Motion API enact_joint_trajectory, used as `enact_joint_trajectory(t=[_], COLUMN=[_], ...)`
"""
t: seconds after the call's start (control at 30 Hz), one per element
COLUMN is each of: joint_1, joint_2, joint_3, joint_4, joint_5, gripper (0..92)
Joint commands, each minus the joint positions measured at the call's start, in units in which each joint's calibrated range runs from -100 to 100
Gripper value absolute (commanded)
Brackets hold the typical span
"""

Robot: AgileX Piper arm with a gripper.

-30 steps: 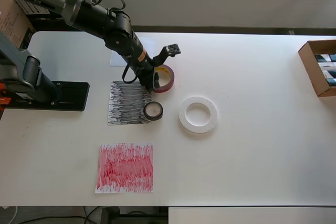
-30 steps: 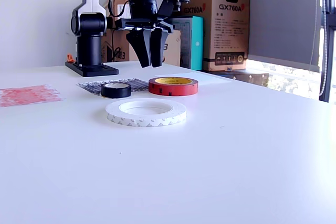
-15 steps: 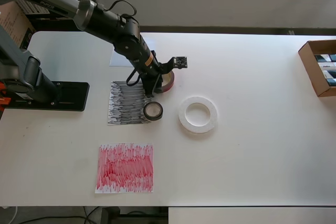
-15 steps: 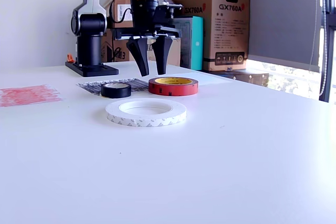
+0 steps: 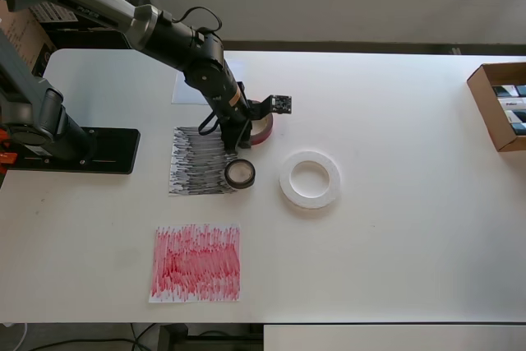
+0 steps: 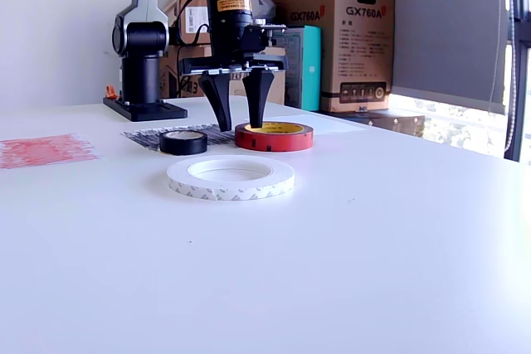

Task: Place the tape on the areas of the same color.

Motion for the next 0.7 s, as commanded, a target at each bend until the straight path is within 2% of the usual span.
enact_joint_trajectory(t=[0.0,0.67], joint_1=[0.16,0.08], joint_2=[-0.67,-0.30], joint_3=[-0.30,0.42], joint_4=[-0.19,-0.70], joint_5=[-3.82,-4.64], gripper=[54.3,54.0])
